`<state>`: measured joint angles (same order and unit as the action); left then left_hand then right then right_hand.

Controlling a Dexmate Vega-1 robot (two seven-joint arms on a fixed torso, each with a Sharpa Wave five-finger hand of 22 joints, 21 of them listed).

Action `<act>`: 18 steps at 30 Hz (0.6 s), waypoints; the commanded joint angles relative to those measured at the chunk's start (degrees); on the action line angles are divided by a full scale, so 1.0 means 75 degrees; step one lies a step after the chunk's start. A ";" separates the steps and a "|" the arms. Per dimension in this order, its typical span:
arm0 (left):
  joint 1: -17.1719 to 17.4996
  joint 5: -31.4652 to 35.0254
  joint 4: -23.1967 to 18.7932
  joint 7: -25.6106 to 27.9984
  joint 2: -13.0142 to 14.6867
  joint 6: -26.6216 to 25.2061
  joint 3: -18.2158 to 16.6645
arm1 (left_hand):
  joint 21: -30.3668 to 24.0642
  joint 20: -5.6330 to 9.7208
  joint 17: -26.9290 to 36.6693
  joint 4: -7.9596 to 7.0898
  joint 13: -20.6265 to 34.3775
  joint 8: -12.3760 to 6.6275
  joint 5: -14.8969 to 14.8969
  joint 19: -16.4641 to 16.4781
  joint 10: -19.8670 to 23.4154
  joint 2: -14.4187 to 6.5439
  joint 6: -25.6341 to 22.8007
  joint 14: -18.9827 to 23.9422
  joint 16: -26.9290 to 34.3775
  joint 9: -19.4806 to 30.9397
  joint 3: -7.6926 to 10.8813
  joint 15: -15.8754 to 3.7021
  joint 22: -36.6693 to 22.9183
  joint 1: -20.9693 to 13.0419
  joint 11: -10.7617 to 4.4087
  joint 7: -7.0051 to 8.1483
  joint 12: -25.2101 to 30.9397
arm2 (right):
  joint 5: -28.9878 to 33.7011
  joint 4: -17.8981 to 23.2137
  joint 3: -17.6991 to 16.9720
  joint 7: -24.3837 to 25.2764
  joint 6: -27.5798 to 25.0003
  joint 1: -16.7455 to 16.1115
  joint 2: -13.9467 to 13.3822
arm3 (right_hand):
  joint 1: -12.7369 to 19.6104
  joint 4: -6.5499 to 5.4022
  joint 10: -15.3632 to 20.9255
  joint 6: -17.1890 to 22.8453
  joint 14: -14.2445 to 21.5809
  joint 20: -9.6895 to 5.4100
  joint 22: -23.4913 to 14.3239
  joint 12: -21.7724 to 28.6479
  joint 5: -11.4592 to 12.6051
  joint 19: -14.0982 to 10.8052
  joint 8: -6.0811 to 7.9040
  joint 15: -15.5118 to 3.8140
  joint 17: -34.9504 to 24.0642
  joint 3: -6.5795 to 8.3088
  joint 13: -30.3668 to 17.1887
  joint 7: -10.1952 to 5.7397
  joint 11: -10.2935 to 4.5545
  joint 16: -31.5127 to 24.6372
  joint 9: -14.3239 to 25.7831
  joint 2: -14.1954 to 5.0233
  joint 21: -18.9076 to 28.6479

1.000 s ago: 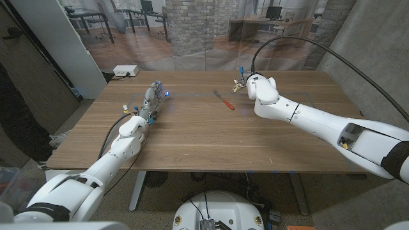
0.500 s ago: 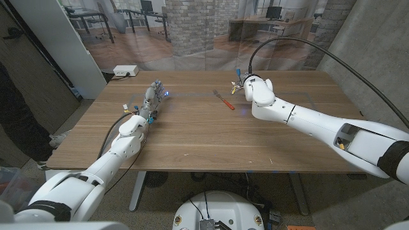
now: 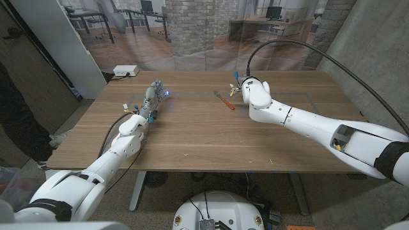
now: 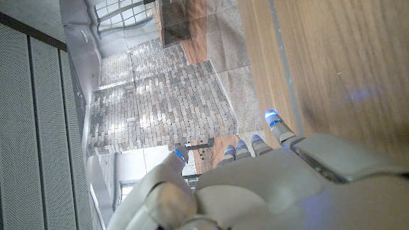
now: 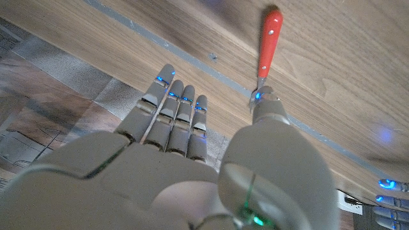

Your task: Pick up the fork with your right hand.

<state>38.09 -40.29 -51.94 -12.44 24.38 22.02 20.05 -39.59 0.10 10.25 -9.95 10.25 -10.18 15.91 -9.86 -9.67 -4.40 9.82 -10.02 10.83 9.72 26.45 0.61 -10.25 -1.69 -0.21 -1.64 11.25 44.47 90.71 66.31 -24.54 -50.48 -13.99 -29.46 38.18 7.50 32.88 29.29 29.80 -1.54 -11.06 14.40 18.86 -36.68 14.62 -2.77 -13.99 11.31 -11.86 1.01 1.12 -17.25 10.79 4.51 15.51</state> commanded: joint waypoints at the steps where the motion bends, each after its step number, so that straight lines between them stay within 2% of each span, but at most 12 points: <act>1: -0.0026 0.0000 0.0060 -0.0032 -0.0011 -0.0004 0.0004 | 0.0057 -0.0059 0.0024 0.0009 0.0036 -0.0017 0.0047 -0.1198 -0.1099 -0.0595 0.1145 -0.0883 0.0018 0.0014 -0.0010 0.0037 -0.0040 0.0044 0.0042 -0.0079 0.0016 | 0.0025 -0.0091 0.0135 0.0074 -0.0081 -0.0025 0.0131 | 0.0100 -0.0015 0.0097 0.0086 0.0102 -0.0024 -0.0027 -0.0012 0.0032 -0.0069 -0.0017 -0.0275 -0.0054 -0.0056 -0.0035 -0.0005 -0.0014 -0.0082 0.0017 0.0031 0.0031; 18: -0.0075 0.0002 0.0152 -0.0067 -0.0008 -0.0016 0.0002 | 0.0084 -0.0062 0.0024 0.0010 0.0036 -0.0017 0.0052 -0.1195 -0.1102 -0.0598 0.1148 -0.0885 0.0018 0.0014 -0.0016 0.0037 -0.0041 0.0044 0.0052 -0.0082 0.0017 | 0.0062 -0.0345 0.0332 0.0105 -0.0007 0.0059 0.0299 | 0.0229 -0.0017 0.0282 0.0309 0.0275 -0.0036 -0.0041 0.0004 0.0055 -0.0178 -0.0017 -0.0332 -0.0156 -0.0169 -0.0056 -0.0056 -0.0088 -0.0207 0.0024 -0.0006 0.0083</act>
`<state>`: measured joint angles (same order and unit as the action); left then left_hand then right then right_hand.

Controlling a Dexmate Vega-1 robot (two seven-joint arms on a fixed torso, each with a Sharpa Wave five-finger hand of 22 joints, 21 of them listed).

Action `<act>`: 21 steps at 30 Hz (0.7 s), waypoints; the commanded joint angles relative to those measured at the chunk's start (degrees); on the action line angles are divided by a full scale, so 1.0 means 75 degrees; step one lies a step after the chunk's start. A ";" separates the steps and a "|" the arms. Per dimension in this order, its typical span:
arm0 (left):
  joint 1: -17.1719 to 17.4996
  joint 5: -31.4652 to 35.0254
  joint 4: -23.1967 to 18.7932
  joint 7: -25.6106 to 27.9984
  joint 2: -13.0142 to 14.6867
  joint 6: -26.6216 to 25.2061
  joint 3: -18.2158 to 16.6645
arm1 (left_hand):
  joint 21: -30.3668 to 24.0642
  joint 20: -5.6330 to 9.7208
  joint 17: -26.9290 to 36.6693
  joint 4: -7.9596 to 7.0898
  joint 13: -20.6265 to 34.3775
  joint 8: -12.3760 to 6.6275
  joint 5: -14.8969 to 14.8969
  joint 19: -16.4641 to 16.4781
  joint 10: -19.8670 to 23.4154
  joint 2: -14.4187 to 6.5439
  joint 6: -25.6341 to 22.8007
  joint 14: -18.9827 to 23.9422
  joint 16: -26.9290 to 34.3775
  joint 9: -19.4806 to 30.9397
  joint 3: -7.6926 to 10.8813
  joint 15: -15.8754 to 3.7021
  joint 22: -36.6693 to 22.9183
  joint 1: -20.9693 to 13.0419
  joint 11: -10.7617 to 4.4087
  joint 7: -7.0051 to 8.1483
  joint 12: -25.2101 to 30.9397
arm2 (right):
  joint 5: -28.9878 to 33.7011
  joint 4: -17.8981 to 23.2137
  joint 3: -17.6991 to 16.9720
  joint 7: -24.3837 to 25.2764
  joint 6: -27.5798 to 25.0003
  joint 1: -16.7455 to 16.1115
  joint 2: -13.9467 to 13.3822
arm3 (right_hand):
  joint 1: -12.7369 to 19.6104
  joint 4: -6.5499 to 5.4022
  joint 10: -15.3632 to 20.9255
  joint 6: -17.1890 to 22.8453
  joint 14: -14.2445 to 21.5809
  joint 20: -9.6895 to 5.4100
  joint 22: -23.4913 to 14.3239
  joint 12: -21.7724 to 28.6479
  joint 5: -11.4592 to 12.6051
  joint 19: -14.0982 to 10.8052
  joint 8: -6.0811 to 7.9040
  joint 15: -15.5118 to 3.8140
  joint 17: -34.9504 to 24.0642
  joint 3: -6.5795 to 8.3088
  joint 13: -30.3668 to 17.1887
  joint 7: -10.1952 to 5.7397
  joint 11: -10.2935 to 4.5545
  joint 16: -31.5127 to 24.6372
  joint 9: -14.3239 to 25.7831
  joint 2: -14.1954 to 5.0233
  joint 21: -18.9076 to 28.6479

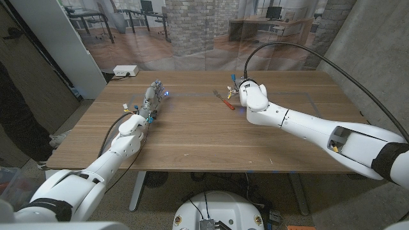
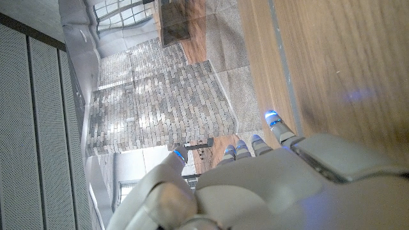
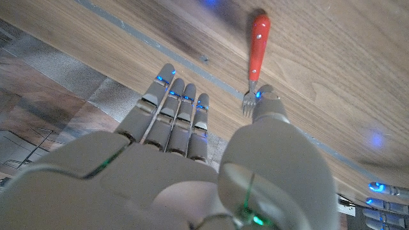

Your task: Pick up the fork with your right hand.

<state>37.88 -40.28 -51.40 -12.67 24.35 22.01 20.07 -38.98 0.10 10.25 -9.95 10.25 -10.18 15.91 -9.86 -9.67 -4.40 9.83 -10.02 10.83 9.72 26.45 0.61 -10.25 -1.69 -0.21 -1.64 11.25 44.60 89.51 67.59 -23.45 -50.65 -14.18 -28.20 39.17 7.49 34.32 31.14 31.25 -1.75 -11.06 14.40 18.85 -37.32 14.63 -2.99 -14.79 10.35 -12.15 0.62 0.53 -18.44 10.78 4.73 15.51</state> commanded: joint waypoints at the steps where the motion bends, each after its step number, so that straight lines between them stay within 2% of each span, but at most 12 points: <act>1: -0.0047 0.0000 0.0082 -0.0036 -0.0005 -0.0014 -0.0001 | 0.0003 -0.0062 0.0024 0.0010 0.0036 -0.0017 0.0052 -0.1195 -0.1104 -0.0598 0.1149 -0.0887 0.0017 0.0014 -0.0016 0.0038 -0.0041 0.0044 0.0054 -0.0081 0.0016 | 0.0044 -0.0185 0.0164 -0.0040 0.0015 0.0088 0.0130 | 0.0091 -0.0019 0.0088 0.0065 0.0077 -0.0009 -0.0042 0.0002 0.0056 -0.0091 -0.0019 -0.0308 -0.0052 -0.0049 -0.0019 -0.0009 -0.0009 -0.0046 0.0025 -0.0030 0.0083; 12: -0.0111 0.0004 0.0187 -0.0085 -0.0028 -0.0010 0.0008 | 0.0019 -0.0063 0.0024 0.0008 0.0036 -0.0016 0.0055 -0.1191 -0.1109 -0.0599 0.1153 -0.0894 0.0016 0.0014 -0.0021 0.0036 -0.0043 0.0045 0.0048 -0.0084 0.0015 | 0.0002 -0.0309 0.0240 -0.0032 0.0121 0.0106 0.0204 | 0.0092 -0.0062 0.0235 0.0259 0.0189 -0.0004 -0.0066 0.0026 0.0067 -0.0110 0.0002 -0.0310 -0.0116 -0.0136 -0.0033 -0.0008 -0.0026 -0.0114 0.0030 -0.0059 0.0112; 21: -0.0112 0.0006 0.0172 -0.0086 -0.0014 -0.0041 0.0011 | 0.0032 -0.0063 0.0023 0.0008 0.0036 -0.0013 0.0057 -0.1188 -0.1110 -0.0598 0.1163 -0.0899 0.0015 0.0014 -0.0025 0.0039 -0.0044 0.0046 0.0042 -0.0078 0.0016 | 0.0072 -0.0392 0.0370 -0.0074 0.0152 0.0140 0.0248 | 0.0121 -0.0075 0.0433 0.0469 0.0421 -0.0065 -0.0095 0.0096 0.0082 -0.0143 0.0024 -0.0455 -0.0180 -0.0235 -0.0088 -0.0091 -0.0088 -0.0220 0.0036 -0.0045 0.0157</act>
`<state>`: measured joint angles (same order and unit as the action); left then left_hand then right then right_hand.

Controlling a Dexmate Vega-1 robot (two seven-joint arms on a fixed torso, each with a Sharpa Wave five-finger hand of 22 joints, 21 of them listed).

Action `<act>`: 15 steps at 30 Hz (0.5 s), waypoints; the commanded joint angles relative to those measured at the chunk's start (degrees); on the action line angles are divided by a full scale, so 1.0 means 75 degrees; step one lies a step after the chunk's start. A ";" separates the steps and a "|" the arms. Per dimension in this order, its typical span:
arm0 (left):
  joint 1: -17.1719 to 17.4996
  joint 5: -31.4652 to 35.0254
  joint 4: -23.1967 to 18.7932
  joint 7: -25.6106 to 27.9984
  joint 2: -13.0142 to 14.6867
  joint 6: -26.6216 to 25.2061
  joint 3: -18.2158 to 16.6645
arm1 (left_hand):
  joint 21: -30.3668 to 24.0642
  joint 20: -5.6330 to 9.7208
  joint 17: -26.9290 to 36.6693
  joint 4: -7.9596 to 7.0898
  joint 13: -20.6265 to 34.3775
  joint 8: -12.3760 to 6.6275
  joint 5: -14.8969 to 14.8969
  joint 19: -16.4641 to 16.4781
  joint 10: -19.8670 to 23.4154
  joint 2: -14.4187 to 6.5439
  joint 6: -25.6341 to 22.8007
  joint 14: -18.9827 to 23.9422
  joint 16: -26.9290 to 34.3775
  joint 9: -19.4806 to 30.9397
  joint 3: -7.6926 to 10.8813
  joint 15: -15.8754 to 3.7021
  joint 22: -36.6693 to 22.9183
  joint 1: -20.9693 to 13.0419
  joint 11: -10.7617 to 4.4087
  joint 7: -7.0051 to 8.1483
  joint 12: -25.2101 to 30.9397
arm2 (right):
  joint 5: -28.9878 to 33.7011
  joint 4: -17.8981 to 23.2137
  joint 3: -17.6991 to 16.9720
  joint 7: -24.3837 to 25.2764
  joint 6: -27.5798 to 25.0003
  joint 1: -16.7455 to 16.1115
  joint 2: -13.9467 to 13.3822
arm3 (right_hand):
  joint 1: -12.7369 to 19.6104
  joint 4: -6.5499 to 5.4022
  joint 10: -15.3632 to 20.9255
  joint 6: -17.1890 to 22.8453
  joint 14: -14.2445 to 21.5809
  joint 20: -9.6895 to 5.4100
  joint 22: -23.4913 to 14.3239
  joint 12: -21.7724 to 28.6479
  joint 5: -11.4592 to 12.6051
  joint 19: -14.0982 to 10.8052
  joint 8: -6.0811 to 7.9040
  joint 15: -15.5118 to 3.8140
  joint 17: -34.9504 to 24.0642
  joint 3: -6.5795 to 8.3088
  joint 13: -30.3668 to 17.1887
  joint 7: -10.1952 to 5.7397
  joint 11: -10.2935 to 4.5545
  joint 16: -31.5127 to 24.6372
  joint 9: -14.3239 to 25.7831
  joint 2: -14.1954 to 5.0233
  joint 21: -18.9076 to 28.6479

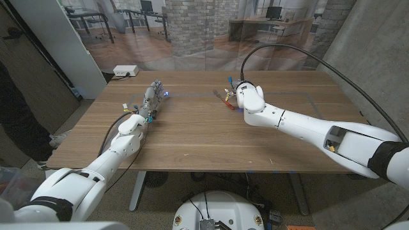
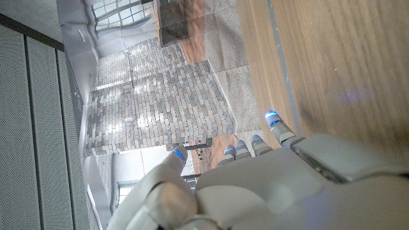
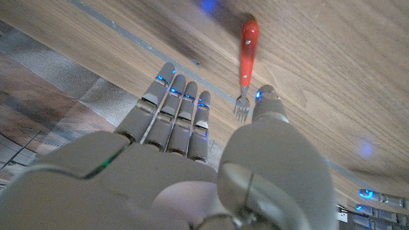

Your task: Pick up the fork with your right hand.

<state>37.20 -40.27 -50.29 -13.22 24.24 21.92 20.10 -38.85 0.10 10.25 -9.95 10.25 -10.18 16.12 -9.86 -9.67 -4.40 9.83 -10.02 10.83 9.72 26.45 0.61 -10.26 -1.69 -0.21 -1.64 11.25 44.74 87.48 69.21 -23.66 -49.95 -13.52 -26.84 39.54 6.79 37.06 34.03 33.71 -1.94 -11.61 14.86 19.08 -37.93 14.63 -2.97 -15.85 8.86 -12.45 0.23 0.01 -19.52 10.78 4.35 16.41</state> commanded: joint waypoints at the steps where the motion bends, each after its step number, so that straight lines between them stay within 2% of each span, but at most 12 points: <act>1: -0.0019 0.0005 0.0020 -0.0015 0.0002 -0.0030 0.0008 | 0.0016 -0.0069 0.0024 0.0008 0.0036 -0.0013 0.0029 -0.1189 -0.1111 -0.0598 0.1163 -0.0903 0.0013 0.0014 -0.0026 0.0038 -0.0044 0.0046 0.0045 -0.0076 0.0016 | 0.0042 -0.0132 0.0159 -0.0076 0.0070 0.0059 0.0073 | 0.0075 0.0019 0.0067 0.0088 0.0091 -0.0047 -0.0026 0.0035 0.0054 -0.0055 0.0021 -0.0462 -0.0043 -0.0041 -0.0052 -0.0047 -0.0027 -0.0075 0.0036 0.0006 0.0040; 15: 0.0003 0.0007 -0.0011 0.0021 0.0015 -0.0050 0.0003 | 0.0035 -0.0056 0.0024 0.0007 0.0036 -0.0015 0.0032 -0.1179 -0.1111 -0.0597 0.1165 -0.0906 0.0014 0.0014 -0.0034 0.0037 -0.0045 0.0048 0.0036 -0.0076 0.0017 | 0.0220 -0.0372 0.0311 -0.0036 -0.0005 0.0063 0.0220 | 0.0237 0.0055 0.0298 0.0286 0.0228 -0.0092 -0.0112 0.0139 0.0086 -0.0042 0.0020 -0.0525 -0.0170 -0.0139 -0.0132 -0.0097 -0.0085 -0.0185 0.0046 0.0003 0.0121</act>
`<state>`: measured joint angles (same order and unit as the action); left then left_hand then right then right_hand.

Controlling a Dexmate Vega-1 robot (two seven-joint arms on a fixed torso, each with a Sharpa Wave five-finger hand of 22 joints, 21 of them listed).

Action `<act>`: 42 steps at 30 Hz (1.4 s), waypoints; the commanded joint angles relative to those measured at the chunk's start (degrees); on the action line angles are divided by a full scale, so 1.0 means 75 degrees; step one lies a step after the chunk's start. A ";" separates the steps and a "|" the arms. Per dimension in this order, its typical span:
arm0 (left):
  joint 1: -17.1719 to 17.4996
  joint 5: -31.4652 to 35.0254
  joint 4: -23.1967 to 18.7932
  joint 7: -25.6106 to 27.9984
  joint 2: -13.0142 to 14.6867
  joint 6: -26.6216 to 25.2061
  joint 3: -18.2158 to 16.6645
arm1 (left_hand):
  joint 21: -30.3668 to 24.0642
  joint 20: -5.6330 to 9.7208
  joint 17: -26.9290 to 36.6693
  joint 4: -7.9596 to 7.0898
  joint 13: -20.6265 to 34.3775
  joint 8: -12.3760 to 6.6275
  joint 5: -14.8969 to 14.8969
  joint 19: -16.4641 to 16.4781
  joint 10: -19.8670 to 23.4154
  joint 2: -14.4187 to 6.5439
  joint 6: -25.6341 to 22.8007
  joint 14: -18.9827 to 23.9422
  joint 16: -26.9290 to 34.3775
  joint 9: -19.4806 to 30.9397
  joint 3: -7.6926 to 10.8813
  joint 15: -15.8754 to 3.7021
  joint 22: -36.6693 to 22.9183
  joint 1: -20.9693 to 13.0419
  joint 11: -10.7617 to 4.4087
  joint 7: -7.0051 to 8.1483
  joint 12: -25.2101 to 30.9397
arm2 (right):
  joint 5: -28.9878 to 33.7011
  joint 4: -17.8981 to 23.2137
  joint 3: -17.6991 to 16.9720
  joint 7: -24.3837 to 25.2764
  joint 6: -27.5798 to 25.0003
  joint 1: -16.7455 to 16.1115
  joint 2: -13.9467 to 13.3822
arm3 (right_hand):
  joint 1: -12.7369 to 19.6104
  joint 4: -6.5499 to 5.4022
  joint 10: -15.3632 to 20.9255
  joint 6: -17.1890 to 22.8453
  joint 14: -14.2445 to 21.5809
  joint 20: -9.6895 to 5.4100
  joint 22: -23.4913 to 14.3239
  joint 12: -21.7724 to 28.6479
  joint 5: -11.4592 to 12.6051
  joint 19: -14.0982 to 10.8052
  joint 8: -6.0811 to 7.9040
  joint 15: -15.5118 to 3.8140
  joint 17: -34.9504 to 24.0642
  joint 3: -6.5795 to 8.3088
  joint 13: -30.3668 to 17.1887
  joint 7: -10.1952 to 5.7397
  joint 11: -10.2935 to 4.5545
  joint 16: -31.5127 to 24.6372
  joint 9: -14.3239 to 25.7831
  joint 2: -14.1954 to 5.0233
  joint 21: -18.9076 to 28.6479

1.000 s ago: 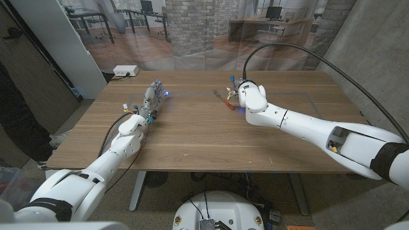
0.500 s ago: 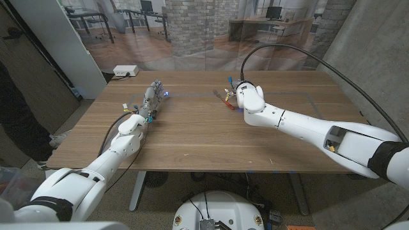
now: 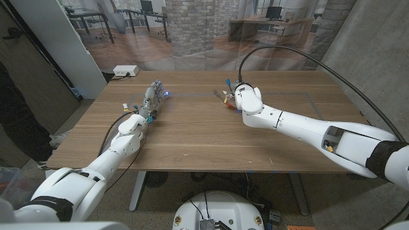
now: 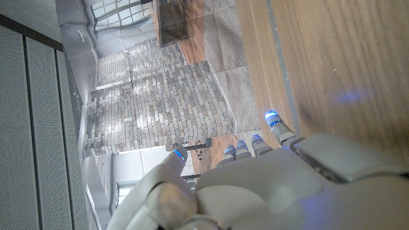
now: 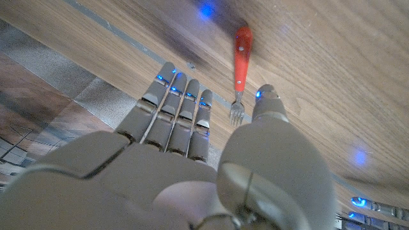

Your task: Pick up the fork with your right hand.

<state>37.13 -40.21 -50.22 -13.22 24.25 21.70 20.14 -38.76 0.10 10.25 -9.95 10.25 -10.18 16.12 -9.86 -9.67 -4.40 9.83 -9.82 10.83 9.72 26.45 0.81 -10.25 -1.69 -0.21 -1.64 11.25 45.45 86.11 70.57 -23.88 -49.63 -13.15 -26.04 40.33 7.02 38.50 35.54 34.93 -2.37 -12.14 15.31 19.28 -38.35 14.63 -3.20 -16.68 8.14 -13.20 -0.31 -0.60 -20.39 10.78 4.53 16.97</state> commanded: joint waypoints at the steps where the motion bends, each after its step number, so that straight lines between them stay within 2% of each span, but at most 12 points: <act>1: 0.0010 -0.0001 -0.0016 0.0021 0.0014 -0.0025 -0.0002 | 0.0025 -0.0055 0.0024 0.0007 0.0036 -0.0017 0.0033 -0.1178 -0.1112 -0.0597 0.1160 -0.0928 0.0016 0.0014 -0.0034 0.0014 -0.0045 0.0048 0.0036 -0.0073 0.0017 | 0.0141 -0.0201 0.0148 -0.0001 -0.0034 0.0017 0.0113 | 0.0152 0.0030 0.0102 0.0082 0.0066 -0.0042 -0.0046 0.0078 0.0063 0.0026 0.0015 -0.0506 -0.0067 -0.0042 -0.0034 -0.0031 -0.0008 -0.0074 0.0046 -0.0029 0.0046; 23: -0.0108 0.0003 0.0200 -0.0055 -0.0042 0.0016 0.0004 | 0.0062 -0.0057 0.0024 0.0004 0.0036 -0.0015 0.0039 -0.1178 -0.1123 -0.0602 0.1172 -0.0942 0.0013 0.0014 -0.0045 0.0010 -0.0048 0.0050 0.0043 -0.0075 0.0016 | 0.0107 -0.0664 0.0324 -0.0216 -0.0049 0.0150 0.0310 | 0.0305 0.0025 0.0201 0.0196 0.0110 -0.0044 -0.0139 0.0129 0.0105 0.0067 -0.0035 -0.0553 -0.0227 -0.0160 -0.0127 -0.0076 -0.0025 -0.0157 0.0055 -0.0080 0.0151; 42: -0.0253 0.0013 0.0453 -0.0129 -0.0112 0.0083 0.0005 | 0.0087 -0.0055 0.0024 0.0002 0.0036 -0.0019 0.0043 -0.1162 -0.1116 -0.0600 0.1168 -0.0934 0.0018 0.0014 -0.0055 0.0009 -0.0050 0.0053 0.0043 -0.0072 0.0020 | -0.0055 -0.1011 0.0392 -0.0005 0.0048 0.0158 0.0441 | 0.0582 0.0053 0.0395 0.0467 0.0216 -0.0120 -0.0178 0.0220 0.0158 0.0051 -0.0024 -0.0653 -0.0398 -0.0206 -0.0215 -0.0138 -0.0045 -0.0270 0.0063 -0.0232 0.0261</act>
<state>35.78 -40.18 -47.76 -13.82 23.72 21.72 20.19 -38.11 0.11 10.25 -9.71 10.25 -10.18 16.09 -9.86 -9.67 -4.40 9.82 -9.82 10.83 9.72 26.22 0.80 -10.54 -1.69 -0.21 -1.64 11.25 45.80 80.32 73.29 -24.78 -49.44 -12.00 -23.52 43.82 7.26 40.95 38.60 36.05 -2.88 -13.20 16.57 20.14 -37.81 14.41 -3.29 -19.29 6.96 -14.53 -1.33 -0.81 -21.91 11.06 3.15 18.52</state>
